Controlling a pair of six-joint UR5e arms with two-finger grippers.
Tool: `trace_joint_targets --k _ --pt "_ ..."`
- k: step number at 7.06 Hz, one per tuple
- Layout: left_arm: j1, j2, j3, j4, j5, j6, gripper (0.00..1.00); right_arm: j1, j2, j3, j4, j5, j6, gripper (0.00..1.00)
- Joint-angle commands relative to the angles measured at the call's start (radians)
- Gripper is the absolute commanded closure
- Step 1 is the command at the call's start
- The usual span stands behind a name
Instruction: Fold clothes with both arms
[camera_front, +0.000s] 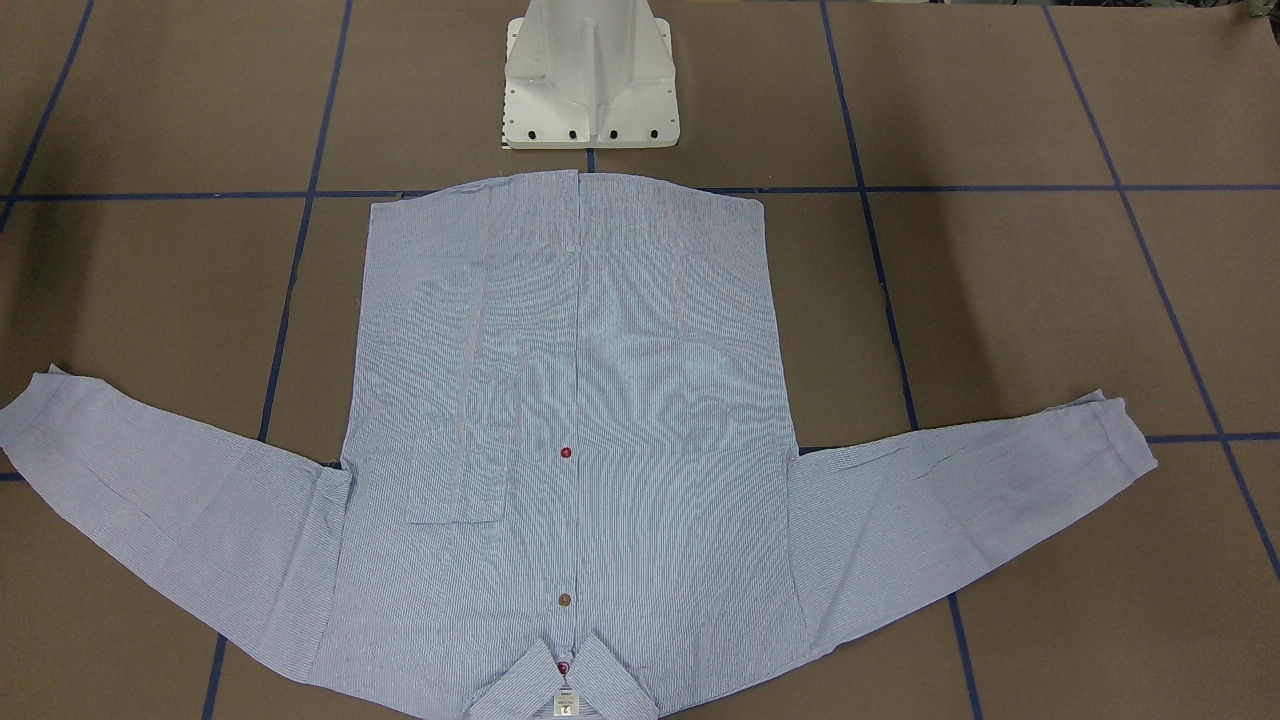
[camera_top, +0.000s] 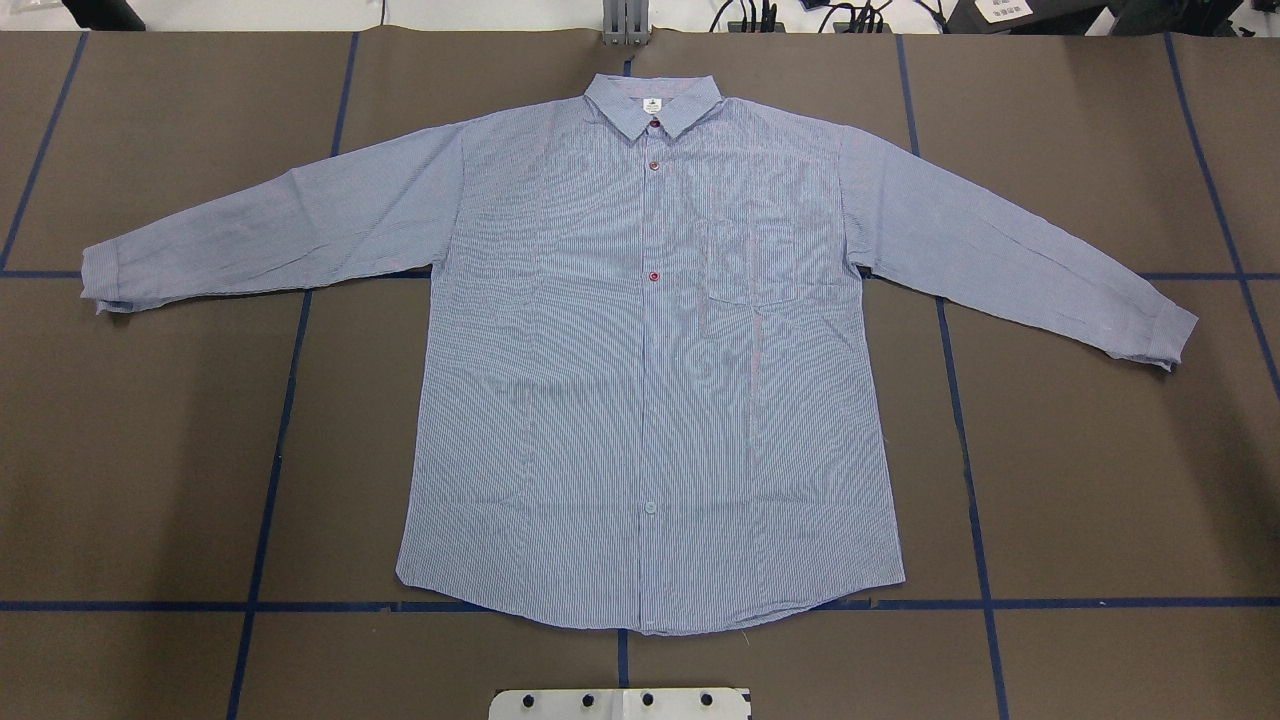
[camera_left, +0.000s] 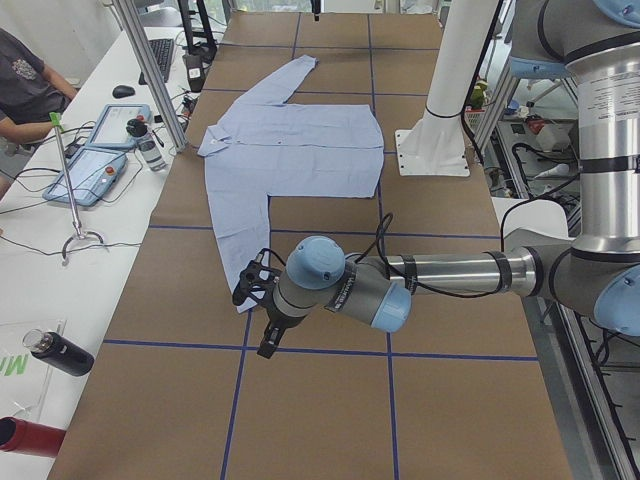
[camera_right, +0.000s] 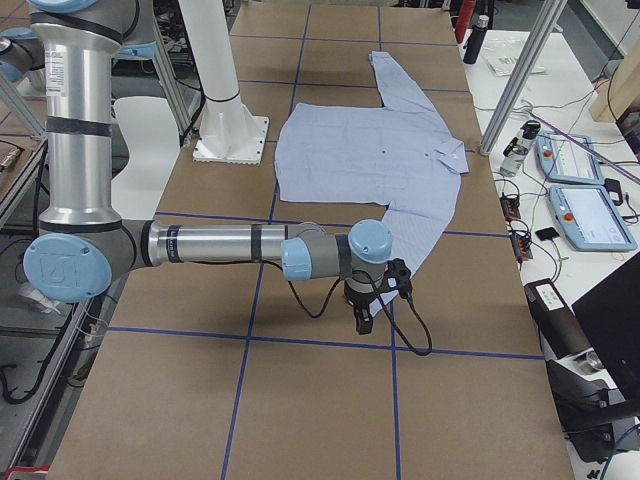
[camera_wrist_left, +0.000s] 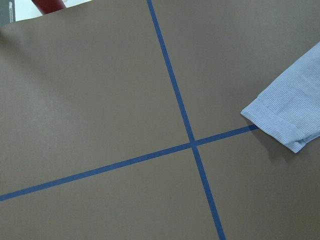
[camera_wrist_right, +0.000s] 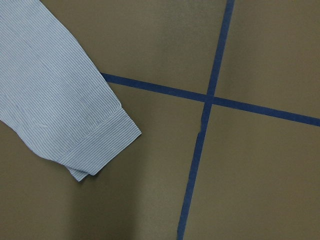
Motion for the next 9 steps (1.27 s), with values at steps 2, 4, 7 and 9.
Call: trace_joint_targets --k 2,4,7,9 --pt "0.003 0.02 -0.018 -0.009 -0.016 0.012 0.0 -0.006 0.012 -0.001 0.004 0.019 0.011 0.0" --pt "0.003 0.049 -0.039 -0.02 -0.019 0.012 0.0 -0.093 0.026 0.011 0.008 0.002 -0.008 0.0" --pt "0.003 0.06 -0.058 -0.02 -0.022 0.011 0.0 -0.112 0.018 -0.01 0.01 -0.012 0.008 0.0" --pt "0.003 0.06 -0.05 -0.021 -0.022 0.006 0.0 -0.112 0.015 -0.03 0.012 0.054 0.006 0.0"
